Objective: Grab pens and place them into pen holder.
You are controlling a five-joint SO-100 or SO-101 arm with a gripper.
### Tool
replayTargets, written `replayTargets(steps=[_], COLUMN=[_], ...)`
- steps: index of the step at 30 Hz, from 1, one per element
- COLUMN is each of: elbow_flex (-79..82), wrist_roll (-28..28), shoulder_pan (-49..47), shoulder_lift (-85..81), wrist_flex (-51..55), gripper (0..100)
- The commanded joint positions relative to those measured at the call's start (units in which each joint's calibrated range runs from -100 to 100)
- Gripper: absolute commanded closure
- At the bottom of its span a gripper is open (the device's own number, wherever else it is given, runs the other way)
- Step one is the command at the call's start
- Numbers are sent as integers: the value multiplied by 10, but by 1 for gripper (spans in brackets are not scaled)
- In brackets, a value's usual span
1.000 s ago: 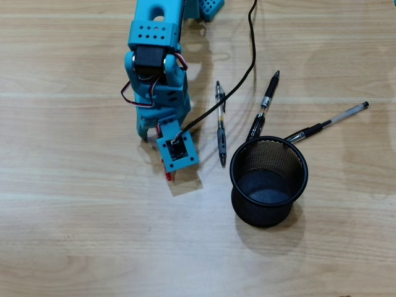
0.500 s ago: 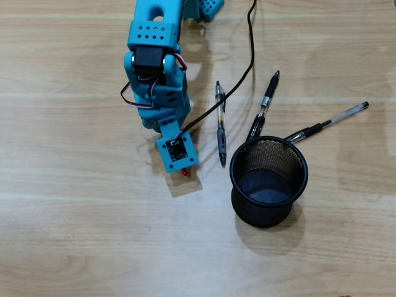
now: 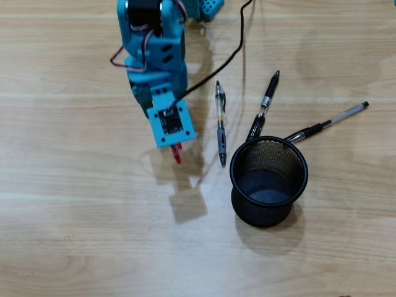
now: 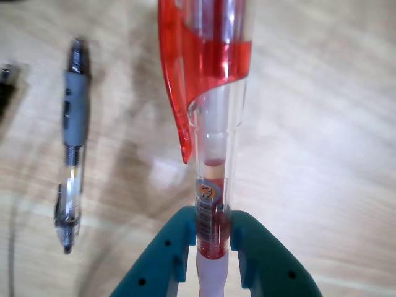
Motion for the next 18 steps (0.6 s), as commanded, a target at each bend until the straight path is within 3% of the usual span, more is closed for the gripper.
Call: replayTargets(steps=[1, 10, 14, 18], elbow_flex=[-9, -8, -14, -16], wrist_roll=[-1, -2, -10, -71], shoulder_pan=[14, 31, 8, -64], shoulder_lift=[-117, -252, -270, -285], wrist_flex=[30, 106, 74, -4], gripper=[98, 98, 98, 98])
